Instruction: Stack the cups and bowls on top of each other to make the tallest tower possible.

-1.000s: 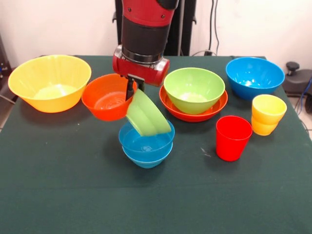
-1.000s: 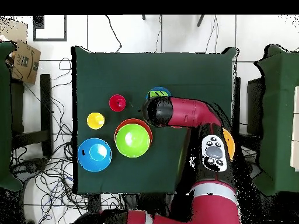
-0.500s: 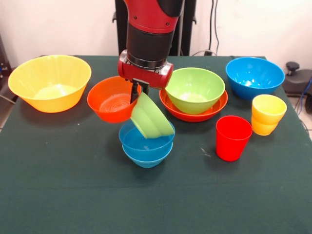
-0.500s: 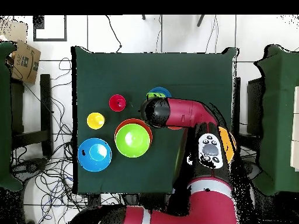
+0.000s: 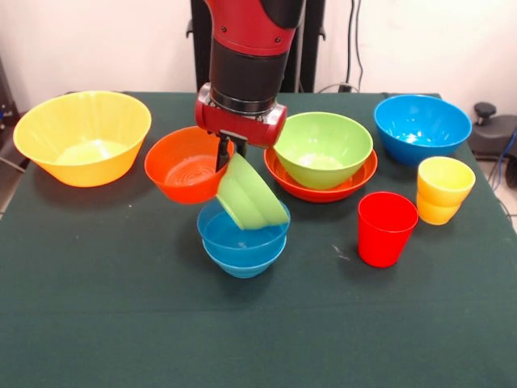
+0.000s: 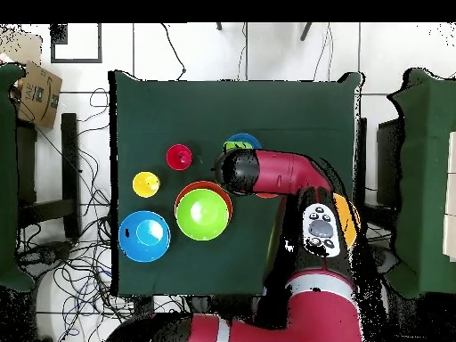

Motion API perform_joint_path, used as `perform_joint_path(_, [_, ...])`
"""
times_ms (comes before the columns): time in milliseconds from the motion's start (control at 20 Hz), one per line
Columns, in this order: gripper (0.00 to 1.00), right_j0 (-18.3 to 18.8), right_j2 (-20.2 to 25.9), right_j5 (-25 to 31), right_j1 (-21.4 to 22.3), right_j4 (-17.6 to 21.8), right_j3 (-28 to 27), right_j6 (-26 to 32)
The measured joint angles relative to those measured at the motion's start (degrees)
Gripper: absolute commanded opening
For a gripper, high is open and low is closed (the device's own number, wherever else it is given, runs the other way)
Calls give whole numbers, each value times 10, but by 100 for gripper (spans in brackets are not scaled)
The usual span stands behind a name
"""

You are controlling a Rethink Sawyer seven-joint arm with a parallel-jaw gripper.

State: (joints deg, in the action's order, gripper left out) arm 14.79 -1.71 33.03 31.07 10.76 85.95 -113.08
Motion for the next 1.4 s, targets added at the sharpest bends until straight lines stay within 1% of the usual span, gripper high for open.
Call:
perform_joint_path(350, [0, 1, 0, 0, -2, 0, -1, 0])
perform_joint_path(850, [0, 3, 0, 0, -28, 0, -24, 0])
perform_joint_path(1350, [0, 3, 0, 0, -37, 0, -32, 0])
perform_joint_path(1400, [100, 3, 0, 0, -37, 0, -32, 0])
